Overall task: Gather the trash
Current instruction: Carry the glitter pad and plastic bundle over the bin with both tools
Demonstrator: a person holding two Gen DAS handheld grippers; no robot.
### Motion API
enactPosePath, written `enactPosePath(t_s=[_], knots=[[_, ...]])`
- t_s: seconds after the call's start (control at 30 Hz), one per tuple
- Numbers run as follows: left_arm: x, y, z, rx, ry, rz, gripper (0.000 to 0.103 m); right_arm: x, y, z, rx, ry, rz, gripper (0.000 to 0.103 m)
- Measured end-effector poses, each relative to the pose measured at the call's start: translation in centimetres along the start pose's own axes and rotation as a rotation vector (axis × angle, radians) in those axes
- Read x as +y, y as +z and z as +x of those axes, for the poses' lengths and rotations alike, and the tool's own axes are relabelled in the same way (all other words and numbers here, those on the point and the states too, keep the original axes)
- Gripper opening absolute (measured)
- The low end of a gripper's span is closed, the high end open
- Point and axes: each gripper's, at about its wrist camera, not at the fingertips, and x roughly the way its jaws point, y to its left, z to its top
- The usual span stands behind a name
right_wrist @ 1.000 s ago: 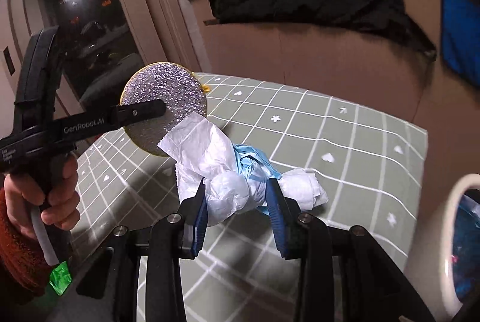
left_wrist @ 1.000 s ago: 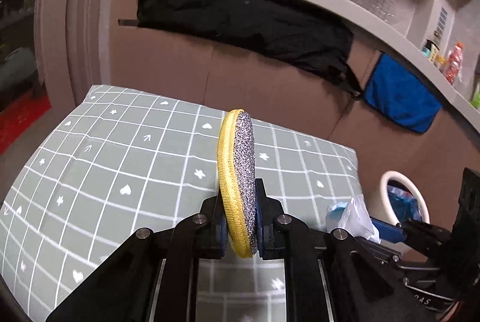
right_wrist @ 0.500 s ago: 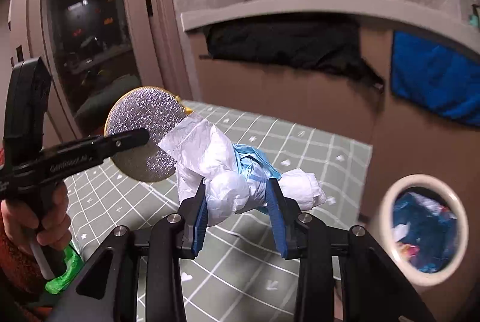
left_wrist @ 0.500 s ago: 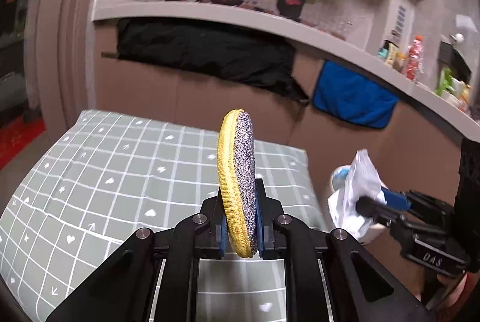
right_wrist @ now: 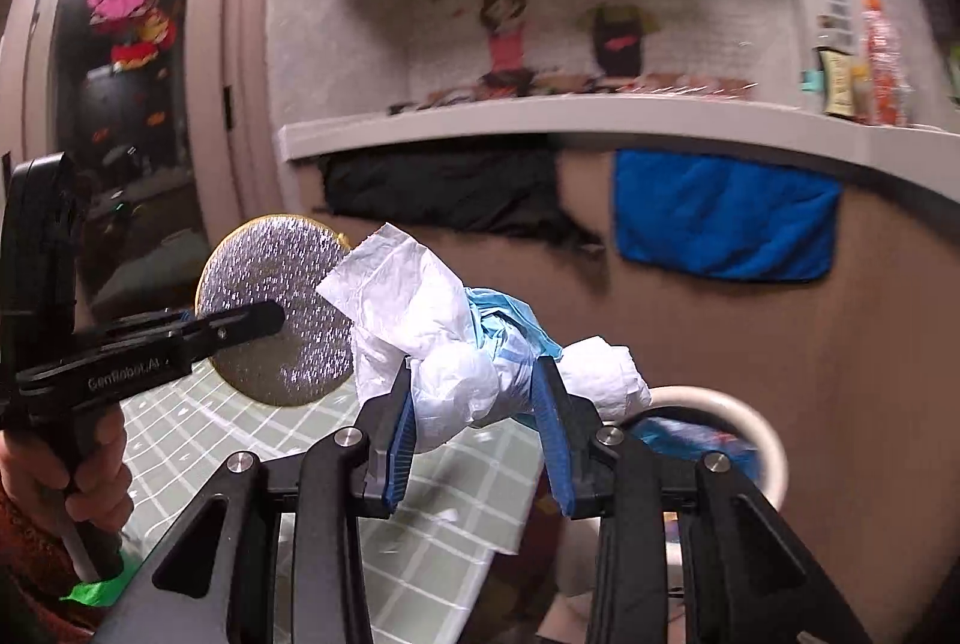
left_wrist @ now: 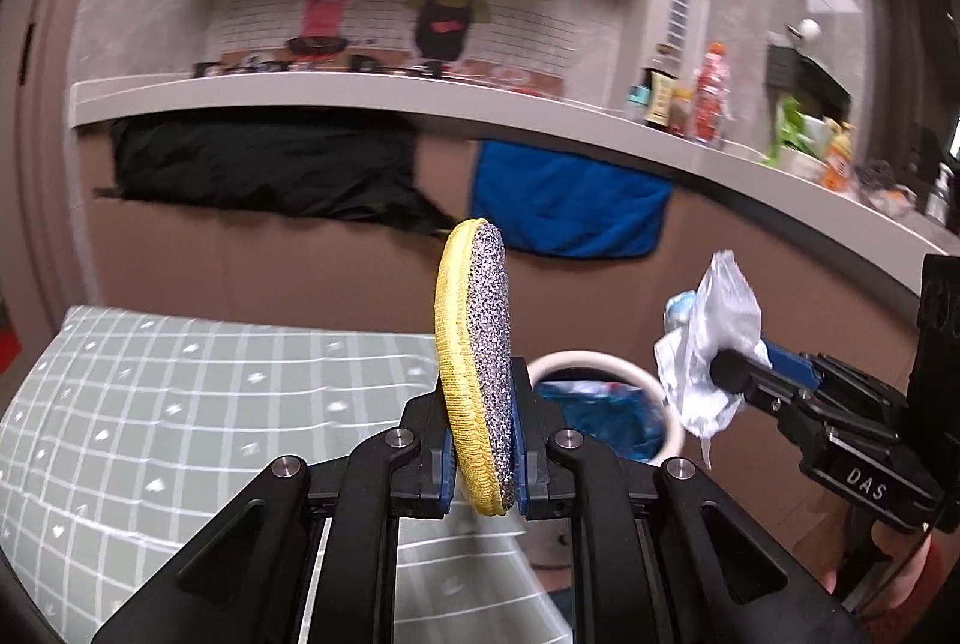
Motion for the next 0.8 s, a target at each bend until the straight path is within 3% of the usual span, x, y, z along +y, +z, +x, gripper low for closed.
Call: enactPosePath(t_s=[0.2, 0.43, 0.8], knots=[[-4.2, -0.1, 4.5, 0.038, -0.047, 0.012, 0.014, -4.7, -0.4, -1.7, -0.053, -0.086, 0.047, 0.034], [-6.7, -0.7, 9.9, 0.093, -0.079, 0.046, 0.014, -9.2, -1.2, -0.1, -0.067, -0.119, 0.120, 0.034], [-7.8, -2.3, 19.5, 0.226, -0.134, 0.039, 0.014, -16.3, -3.7, 4.0, 0.028, -0.149, 0.281, 0.034]])
